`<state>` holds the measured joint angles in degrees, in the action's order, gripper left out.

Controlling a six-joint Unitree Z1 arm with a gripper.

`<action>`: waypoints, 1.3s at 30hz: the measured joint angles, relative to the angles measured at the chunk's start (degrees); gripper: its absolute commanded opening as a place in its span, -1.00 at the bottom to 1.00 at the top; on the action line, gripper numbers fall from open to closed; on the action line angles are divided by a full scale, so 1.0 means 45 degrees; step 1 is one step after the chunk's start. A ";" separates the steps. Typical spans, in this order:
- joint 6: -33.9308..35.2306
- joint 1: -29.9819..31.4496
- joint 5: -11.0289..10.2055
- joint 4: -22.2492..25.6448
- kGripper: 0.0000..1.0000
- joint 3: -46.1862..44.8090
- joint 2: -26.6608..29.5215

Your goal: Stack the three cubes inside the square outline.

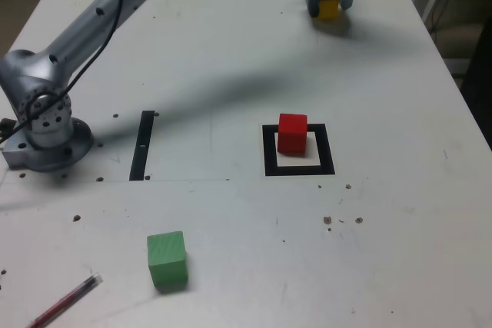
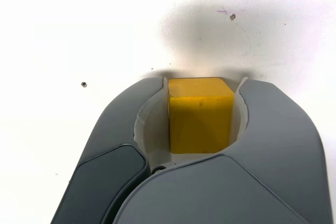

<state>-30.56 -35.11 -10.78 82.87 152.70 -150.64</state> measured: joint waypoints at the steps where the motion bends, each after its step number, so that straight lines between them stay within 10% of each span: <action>1: -0.0003 0.0006 0.0009 0.0001 -0.55 -0.0020 0.0000; 21: 0.0680 0.2305 -0.0083 0.2059 -0.53 -0.2186 0.3720; 39: 0.4790 0.6263 -0.0195 -0.0790 -0.52 -1.0167 0.8983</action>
<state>-9.00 -6.93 -11.66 79.31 106.94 -110.22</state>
